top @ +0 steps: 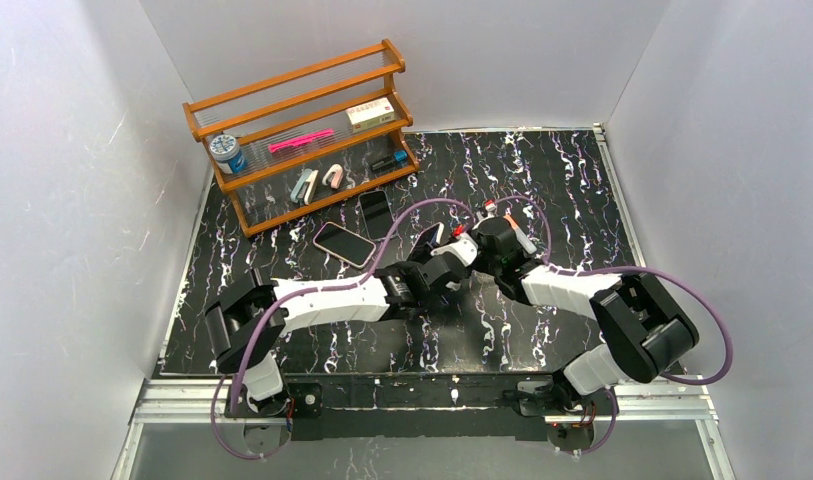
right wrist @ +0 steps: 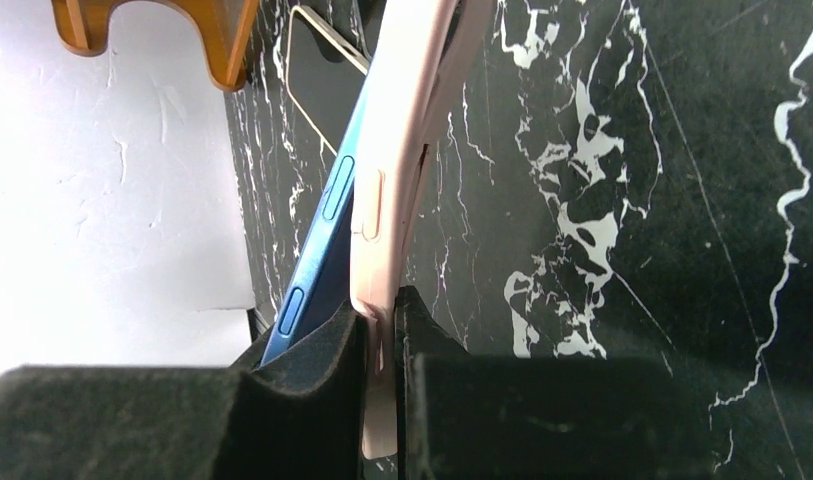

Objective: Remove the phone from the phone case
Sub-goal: Remove the phone case from the phone.

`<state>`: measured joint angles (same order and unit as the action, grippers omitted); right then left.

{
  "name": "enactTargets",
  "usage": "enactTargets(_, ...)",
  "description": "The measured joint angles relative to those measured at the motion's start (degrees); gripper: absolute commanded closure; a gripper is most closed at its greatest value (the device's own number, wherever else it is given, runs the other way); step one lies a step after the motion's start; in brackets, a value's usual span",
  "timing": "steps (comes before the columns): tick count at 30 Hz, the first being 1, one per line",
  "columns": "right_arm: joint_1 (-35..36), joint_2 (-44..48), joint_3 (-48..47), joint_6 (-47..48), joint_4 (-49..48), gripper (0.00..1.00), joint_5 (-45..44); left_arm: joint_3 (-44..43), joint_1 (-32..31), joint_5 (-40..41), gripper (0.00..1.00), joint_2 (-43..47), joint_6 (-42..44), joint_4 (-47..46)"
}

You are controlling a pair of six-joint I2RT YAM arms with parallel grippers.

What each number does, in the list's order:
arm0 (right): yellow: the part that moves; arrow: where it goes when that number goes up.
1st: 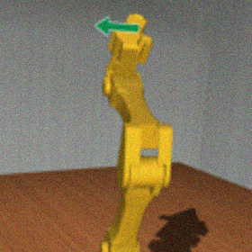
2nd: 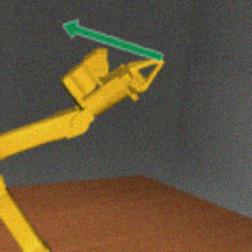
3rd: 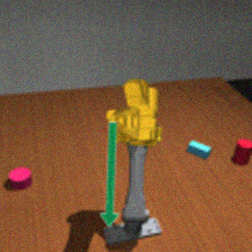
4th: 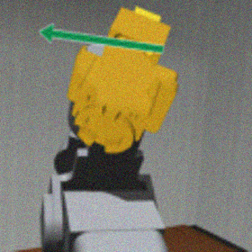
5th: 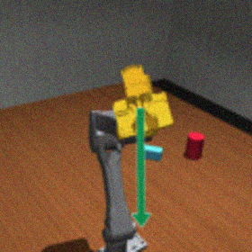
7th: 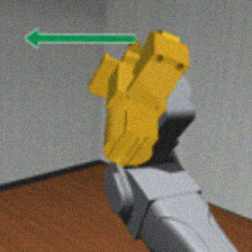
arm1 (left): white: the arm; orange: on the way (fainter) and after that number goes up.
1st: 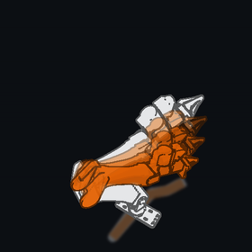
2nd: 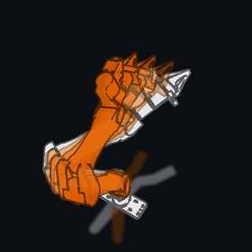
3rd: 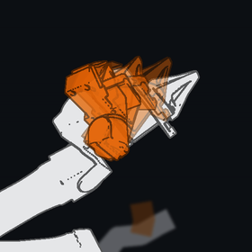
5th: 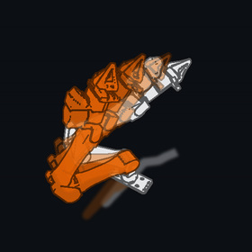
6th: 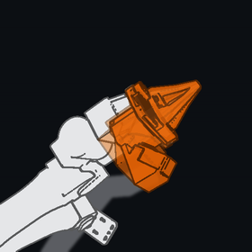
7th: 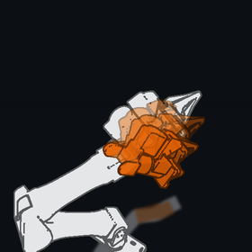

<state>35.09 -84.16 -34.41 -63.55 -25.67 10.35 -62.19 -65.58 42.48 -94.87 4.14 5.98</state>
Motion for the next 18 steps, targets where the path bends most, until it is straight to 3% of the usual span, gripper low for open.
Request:
enactTargets(10, -0.1, -0.4, -3.2, 1.5, 6.3, 0.99, 1.8, 2.2, -3.1, 3.8, 1.0, 3.9, -4.0, 3.3)
enactTargets(18, -14.8, -3.7, -5.6, 8.0, 6.7, 0.99, -4.1, 2.6, -6.8, 0.2, 1.0, 15.9, -9.0, 8.6)
